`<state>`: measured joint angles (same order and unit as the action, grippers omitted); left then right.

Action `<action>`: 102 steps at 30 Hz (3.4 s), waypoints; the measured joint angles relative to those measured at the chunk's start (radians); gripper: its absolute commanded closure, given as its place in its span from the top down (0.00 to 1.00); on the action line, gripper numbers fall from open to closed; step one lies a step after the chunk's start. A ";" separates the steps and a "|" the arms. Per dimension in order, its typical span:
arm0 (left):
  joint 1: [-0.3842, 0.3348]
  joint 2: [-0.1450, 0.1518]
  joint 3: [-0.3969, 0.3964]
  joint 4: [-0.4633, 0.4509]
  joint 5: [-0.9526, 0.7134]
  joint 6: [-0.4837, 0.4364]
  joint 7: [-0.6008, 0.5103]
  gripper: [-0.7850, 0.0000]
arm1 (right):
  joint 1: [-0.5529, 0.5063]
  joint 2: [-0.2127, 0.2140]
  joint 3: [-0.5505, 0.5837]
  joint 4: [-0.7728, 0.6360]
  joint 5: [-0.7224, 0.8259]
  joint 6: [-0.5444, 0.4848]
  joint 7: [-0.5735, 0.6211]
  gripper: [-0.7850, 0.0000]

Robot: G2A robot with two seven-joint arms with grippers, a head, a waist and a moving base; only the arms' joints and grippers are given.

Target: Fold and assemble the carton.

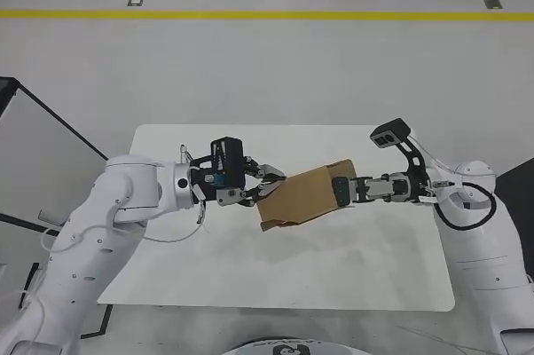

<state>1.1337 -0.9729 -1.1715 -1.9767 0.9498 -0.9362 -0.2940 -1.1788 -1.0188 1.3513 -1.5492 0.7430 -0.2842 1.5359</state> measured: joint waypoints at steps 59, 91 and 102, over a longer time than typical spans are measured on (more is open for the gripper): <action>-0.027 0.008 0.040 -0.012 -0.063 0.020 -0.065 1.00 | 0.060 0.012 -0.142 0.031 -0.021 -0.035 -0.035 0.00; 0.058 0.023 -0.085 -0.075 -0.057 0.125 -0.037 0.00 | -0.007 0.007 -0.080 0.078 0.219 -0.002 -0.034 0.00; 0.068 0.023 -0.080 -0.114 -0.093 0.132 -0.036 0.00 | -0.034 0.007 -0.066 0.043 0.194 0.016 -0.105 0.00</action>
<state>1.2019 -0.9499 -1.2513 -2.0911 0.8572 -0.8041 -0.3299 -1.2125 -1.0122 1.2853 -1.5064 0.9373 -0.2683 1.4307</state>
